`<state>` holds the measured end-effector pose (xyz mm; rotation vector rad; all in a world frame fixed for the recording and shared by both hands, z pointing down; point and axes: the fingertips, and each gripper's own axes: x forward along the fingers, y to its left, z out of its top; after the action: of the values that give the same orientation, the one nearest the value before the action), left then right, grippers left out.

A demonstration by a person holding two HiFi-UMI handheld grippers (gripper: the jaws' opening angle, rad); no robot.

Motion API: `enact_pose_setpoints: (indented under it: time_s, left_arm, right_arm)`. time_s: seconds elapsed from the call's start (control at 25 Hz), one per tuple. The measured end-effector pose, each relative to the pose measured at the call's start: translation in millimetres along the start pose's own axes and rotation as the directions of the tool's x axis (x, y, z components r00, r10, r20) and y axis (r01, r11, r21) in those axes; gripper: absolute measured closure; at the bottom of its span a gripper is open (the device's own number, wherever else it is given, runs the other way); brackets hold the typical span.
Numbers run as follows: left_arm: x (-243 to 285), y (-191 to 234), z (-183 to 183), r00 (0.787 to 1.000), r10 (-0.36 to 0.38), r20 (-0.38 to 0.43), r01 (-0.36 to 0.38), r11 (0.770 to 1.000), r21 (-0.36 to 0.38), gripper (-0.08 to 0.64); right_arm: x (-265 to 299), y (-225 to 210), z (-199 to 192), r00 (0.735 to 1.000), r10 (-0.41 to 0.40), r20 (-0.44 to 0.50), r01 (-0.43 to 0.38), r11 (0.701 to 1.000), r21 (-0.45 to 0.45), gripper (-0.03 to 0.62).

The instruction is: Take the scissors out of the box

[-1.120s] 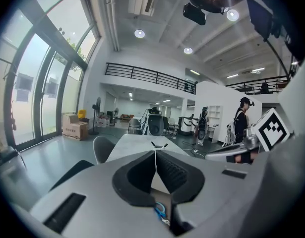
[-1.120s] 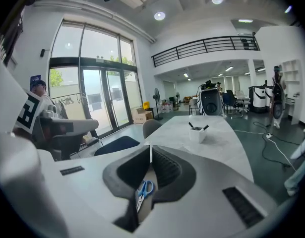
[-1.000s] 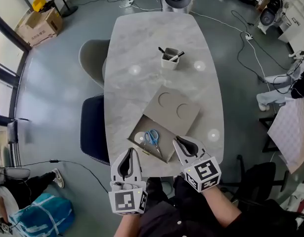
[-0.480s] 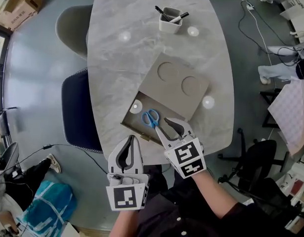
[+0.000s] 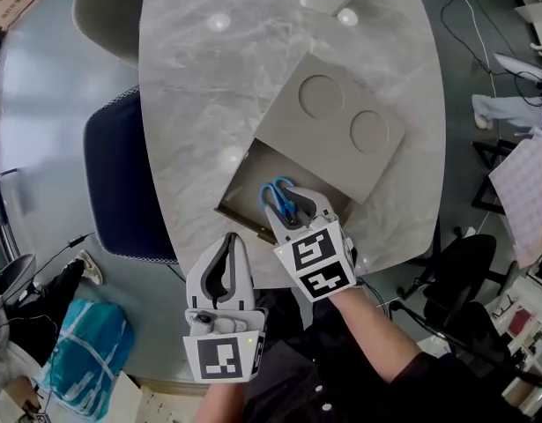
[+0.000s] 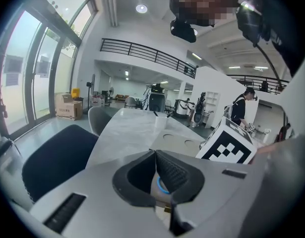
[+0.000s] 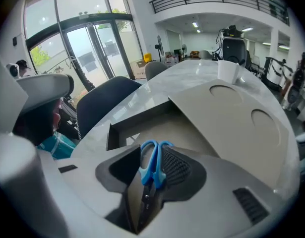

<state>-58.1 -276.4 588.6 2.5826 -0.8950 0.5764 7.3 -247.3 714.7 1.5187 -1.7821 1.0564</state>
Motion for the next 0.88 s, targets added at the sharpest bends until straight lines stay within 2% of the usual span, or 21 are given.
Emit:
enact_pose_setpoints:
  time_s: [0.08, 0.24, 0.4, 0.56, 0.72, 0.88]
  left_arm:
    - [0.5, 3.7, -7.2, 1.000, 0.002, -0.031, -0.002, 1.000, -0.021, 0.543]
    - [4.8, 14.7, -6.3, 1.000, 0.010, -0.011, -0.010, 1.000, -0.008, 0.543]
    - [10.6, 20.4, -15.2, 0.999, 0.018, -0.026, -0.019, 1.000, -0.024, 0.543]
    - [15.4, 20.5, -22.0, 0.999, 0.017, -0.035, -0.018, 0.999, -0.031, 0.543]
    - [14.1, 18.7, -21.0, 0.999, 0.015, -0.035, -0.016, 0.999, -0.031, 0.543]
    - [10.9, 16.9, -11.8, 1.000, 0.022, -0.010, -0.023, 0.999, -0.028, 0.543]
  right_arm:
    - [6.5, -2.7, -2.4, 0.999, -0.030, -0.034, 0.030, 0.999, -0.013, 0.462]
    - [14.7, -5.9, -6.0, 0.993, -0.101, -0.056, 0.098, 0.994, -0.049, 0.495]
    - [19.0, -7.4, -8.9, 0.989, -0.138, -0.055, 0.132, 0.986, -0.097, 0.505]
    - [22.4, -9.7, -11.2, 0.988, -0.146, -0.044, 0.142, 0.986, -0.087, 0.508]
    - [18.7, -11.6, -7.4, 0.992, -0.119, -0.038, 0.118, 0.992, -0.048, 0.517]
    - [3.9, -10.6, 11.8, 0.995, -0.097, 0.032, 0.099, 0.994, -0.039, 0.518]
